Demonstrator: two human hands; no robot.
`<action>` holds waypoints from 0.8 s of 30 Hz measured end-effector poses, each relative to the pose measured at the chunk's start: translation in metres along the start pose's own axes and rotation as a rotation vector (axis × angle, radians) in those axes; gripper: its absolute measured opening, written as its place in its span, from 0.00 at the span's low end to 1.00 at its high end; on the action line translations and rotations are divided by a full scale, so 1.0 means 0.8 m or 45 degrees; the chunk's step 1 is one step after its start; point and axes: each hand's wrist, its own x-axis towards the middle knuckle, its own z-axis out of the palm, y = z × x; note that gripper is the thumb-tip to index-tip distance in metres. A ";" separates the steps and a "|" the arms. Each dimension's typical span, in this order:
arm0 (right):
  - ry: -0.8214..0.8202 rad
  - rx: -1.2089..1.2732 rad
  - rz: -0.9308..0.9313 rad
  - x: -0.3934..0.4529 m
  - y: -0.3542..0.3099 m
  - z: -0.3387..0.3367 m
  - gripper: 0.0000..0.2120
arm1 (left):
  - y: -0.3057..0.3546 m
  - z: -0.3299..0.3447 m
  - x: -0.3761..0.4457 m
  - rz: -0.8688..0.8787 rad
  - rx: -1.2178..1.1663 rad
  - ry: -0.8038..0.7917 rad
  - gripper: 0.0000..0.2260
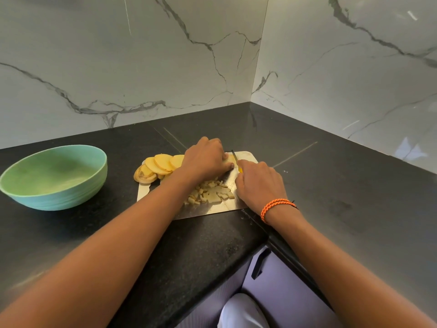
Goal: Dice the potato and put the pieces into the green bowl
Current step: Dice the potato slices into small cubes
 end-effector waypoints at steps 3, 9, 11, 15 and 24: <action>-0.025 0.006 0.007 -0.003 -0.001 -0.005 0.10 | 0.003 -0.003 -0.003 -0.010 -0.020 -0.016 0.19; -0.026 0.006 -0.017 -0.029 -0.002 -0.007 0.15 | 0.003 -0.004 -0.007 -0.012 -0.015 -0.016 0.20; -0.020 0.029 0.000 -0.038 0.000 -0.008 0.15 | 0.004 -0.005 -0.009 -0.009 -0.004 -0.006 0.21; -0.023 0.060 0.023 -0.058 0.005 -0.011 0.20 | 0.006 -0.008 -0.015 0.038 0.107 0.098 0.17; 0.062 0.155 -0.010 -0.087 0.017 -0.018 0.20 | 0.005 -0.010 -0.017 0.067 0.130 0.120 0.14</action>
